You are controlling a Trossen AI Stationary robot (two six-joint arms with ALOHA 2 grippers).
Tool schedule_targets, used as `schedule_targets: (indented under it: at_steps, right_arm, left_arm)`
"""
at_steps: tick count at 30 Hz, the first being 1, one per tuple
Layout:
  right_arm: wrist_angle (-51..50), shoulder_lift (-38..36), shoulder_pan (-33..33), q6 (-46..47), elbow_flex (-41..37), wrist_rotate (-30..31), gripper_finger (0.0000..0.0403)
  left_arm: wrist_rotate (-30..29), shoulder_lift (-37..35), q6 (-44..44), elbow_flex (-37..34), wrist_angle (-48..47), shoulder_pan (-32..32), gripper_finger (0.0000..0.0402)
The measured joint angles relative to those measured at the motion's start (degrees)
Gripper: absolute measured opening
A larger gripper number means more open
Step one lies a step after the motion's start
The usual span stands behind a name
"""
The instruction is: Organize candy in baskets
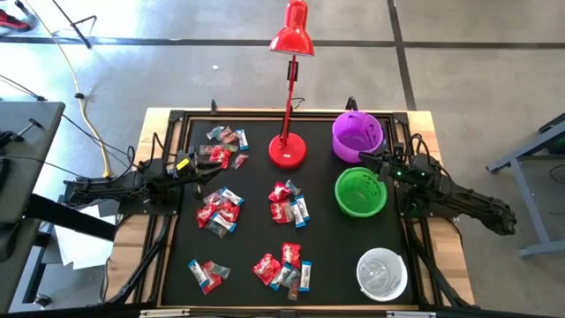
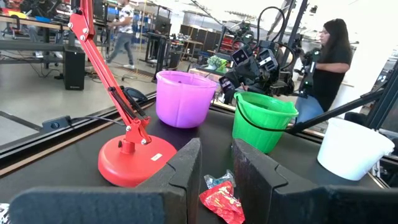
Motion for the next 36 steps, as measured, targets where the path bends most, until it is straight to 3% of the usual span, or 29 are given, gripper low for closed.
schedule_targets:
  at_steps: [21,36]
  right_arm:
    - [0.01,-0.01,0.01,-0.02,0.0,0.0,0.0122]
    - [0.01,0.0,-0.01,0.0,-0.01,-0.01,0.0122]
  left_arm:
    - [0.83,0.0,0.05,0.01,-0.06,-0.01,0.0076]
    - [-1.97,0.0,4.61,0.0,2.3,0.0,0.0076]
